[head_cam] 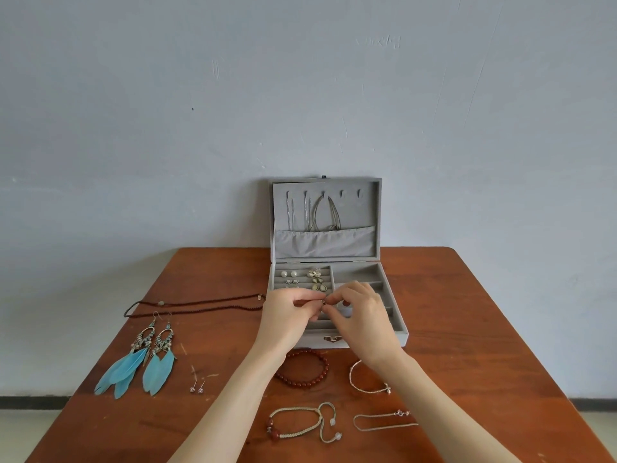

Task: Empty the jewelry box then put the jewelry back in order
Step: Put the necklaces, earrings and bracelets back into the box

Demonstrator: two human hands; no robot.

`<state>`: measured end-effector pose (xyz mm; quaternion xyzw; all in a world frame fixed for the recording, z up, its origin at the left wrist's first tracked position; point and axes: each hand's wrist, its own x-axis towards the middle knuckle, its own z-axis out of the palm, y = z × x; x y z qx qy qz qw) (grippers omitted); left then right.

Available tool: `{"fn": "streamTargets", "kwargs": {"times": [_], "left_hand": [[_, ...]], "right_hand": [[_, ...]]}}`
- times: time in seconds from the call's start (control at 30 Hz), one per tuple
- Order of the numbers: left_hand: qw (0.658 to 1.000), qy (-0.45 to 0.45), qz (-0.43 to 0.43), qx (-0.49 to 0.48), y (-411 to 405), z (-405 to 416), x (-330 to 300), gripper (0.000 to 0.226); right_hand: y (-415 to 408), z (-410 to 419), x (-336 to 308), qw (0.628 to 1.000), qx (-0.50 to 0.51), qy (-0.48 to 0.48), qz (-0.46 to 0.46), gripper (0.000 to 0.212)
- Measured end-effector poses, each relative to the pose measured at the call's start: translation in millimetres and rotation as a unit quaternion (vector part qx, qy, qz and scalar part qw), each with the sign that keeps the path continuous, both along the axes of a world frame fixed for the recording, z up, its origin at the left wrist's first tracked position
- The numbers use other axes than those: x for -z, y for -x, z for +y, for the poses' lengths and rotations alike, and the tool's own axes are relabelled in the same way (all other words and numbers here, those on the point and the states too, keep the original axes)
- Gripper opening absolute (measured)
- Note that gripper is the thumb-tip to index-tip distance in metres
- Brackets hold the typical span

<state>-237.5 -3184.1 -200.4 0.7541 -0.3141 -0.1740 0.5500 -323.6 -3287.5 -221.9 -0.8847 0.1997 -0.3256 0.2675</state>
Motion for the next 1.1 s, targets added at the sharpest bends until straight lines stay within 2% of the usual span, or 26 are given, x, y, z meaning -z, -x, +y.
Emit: {"fn": "streamTargets", "kwargs": {"times": [0.17,0.27,0.47,0.63,0.9,1.1], "left_hand": [[1.0,-0.001,-0.001,-0.006,-1.6,-6.0,4.1,0.017],[1.0,-0.011,-0.016,-0.015,-10.7,-4.0,3.5,0.015],[0.982,-0.122,-0.141,0.011,-31.6,-9.5,-7.9,0.013],[0.953,-0.205,-0.222,0.022,-37.2,-24.7,-3.3,0.017],[0.926,-0.24,-0.292,0.015,-44.2,-31.0,11.7,0.018],[0.924,-0.247,-0.293,0.017,-45.7,-35.6,15.1,0.021]], "right_hand": [[-0.2,-3.1,-1.4,1.0,0.011,0.029,-0.001,0.005],[-2.5,-8.2,-4.3,1.0,0.007,0.013,0.017,0.007],[-15.2,-30.2,-21.0,0.992,-0.007,-0.018,0.122,0.013],[-24.5,-36.3,-25.1,0.978,-0.011,0.058,0.199,0.019],[-31.6,-34.5,-25.0,0.962,-0.01,0.119,0.246,0.022],[-34.9,-34.6,-28.9,0.967,0.015,0.029,0.254,0.017]]}}
